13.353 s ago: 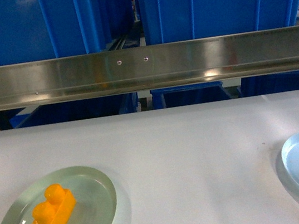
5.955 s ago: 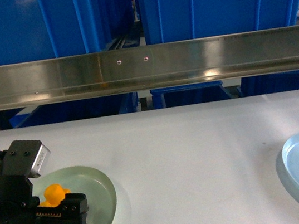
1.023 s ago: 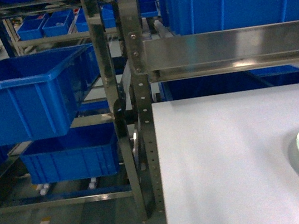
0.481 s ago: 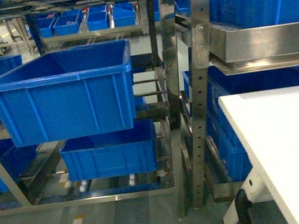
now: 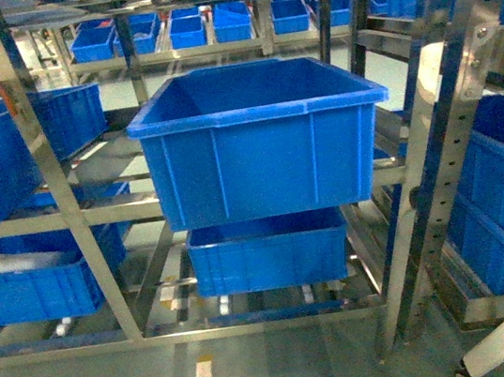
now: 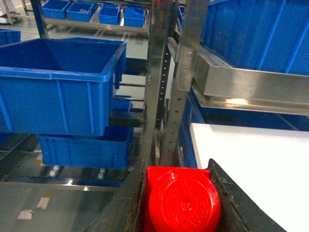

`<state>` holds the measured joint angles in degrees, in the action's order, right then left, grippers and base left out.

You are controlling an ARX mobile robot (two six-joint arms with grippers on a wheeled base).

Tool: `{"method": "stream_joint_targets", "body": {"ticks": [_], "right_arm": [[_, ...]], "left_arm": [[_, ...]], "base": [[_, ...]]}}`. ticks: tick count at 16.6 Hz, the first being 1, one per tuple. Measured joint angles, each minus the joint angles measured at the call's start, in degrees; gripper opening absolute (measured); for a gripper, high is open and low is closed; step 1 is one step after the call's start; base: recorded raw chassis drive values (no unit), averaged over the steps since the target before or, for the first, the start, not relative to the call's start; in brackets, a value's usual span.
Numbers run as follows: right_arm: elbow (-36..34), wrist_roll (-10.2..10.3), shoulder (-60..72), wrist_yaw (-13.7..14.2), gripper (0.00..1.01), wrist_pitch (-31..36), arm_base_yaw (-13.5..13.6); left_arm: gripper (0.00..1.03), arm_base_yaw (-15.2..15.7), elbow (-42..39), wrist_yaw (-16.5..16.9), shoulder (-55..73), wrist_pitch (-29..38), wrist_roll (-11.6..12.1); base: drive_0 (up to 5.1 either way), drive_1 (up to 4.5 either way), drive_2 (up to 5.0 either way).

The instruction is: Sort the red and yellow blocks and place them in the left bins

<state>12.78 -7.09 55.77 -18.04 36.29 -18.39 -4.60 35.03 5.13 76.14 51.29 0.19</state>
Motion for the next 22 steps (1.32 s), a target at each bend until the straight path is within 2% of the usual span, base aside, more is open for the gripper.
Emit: {"method": "stream_joint_targets", "body": {"ticks": [15, 22], "right_arm": [[0.0, 0.0, 0.0, 0.0, 0.28, 0.0, 0.0], [0.0, 0.0, 0.0, -0.3, 0.28, 0.1, 0.0]], "left_arm": [[0.27, 0.0, 0.0, 0.0, 0.0, 0.0, 0.0], [0.27, 0.2, 0.0, -0.1, 0.0, -0.2, 0.0]], "base": [[-4.9, 2.51, 2.3], [0.0, 0.00, 0.0]]}}
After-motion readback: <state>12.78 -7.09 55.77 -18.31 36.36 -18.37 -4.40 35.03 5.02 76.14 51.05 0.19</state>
